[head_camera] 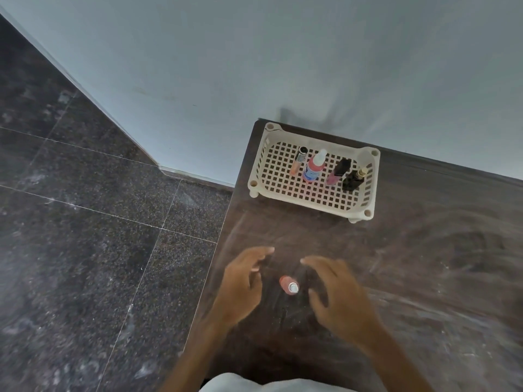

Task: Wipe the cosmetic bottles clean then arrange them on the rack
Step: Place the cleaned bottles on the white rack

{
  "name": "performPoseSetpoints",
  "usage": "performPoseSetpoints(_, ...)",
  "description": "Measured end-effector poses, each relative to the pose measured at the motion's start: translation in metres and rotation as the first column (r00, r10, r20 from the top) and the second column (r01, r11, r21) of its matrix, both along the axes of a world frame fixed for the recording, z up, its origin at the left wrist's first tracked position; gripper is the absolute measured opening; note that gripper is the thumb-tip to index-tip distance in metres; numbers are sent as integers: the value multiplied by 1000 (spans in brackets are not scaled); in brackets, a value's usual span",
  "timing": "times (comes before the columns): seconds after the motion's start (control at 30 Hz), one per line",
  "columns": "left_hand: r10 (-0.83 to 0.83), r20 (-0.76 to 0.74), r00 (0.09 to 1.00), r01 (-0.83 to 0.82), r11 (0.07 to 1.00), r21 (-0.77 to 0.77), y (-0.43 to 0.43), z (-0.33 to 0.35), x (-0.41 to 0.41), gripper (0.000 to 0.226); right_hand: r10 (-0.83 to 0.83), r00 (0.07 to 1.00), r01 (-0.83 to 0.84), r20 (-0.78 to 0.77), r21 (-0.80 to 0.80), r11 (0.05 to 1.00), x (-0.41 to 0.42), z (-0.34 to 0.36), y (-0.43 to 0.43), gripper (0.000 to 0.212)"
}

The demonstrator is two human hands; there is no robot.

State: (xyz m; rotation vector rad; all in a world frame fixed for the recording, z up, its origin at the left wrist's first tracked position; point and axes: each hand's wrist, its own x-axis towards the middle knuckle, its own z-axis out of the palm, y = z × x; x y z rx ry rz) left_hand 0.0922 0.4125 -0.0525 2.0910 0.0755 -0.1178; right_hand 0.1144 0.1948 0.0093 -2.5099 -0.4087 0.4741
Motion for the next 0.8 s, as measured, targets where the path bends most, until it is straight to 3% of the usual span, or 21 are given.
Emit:
performPoseSetpoints(0.13, -101, -69, 992, 104, 994, 37, -9, -15, -29, 66, 54, 996, -53, -72, 10, 999, -20, -12, -2, 62)
performPoseSetpoints(0.4, -106, -15, 994, 107, 985, 132, -36, -14, -12, 40, -70, 997, 71, -10, 99, 993, -19, -36, 17, 34)
performPoseSetpoints(0.5, -88, 27, 996, 85, 991, 104, -36, -11, -7, 31, -110, 994, 110, -10, 158, 981, -10, -24, 21, 28)
performPoseSetpoints(0.63, 10, 110, 994, -12, 1000, 14, -29, 15, 22, 31, -53, 995, 38, 87, 171, 984, 30, 13, 31, 28)
performPoseSetpoints(0.8, 86, 186, 979, -92, 995, 25, -14, 66, 98, 28, 73, 966, -104, 249, 114, 988, 109, 66, 53, 28)
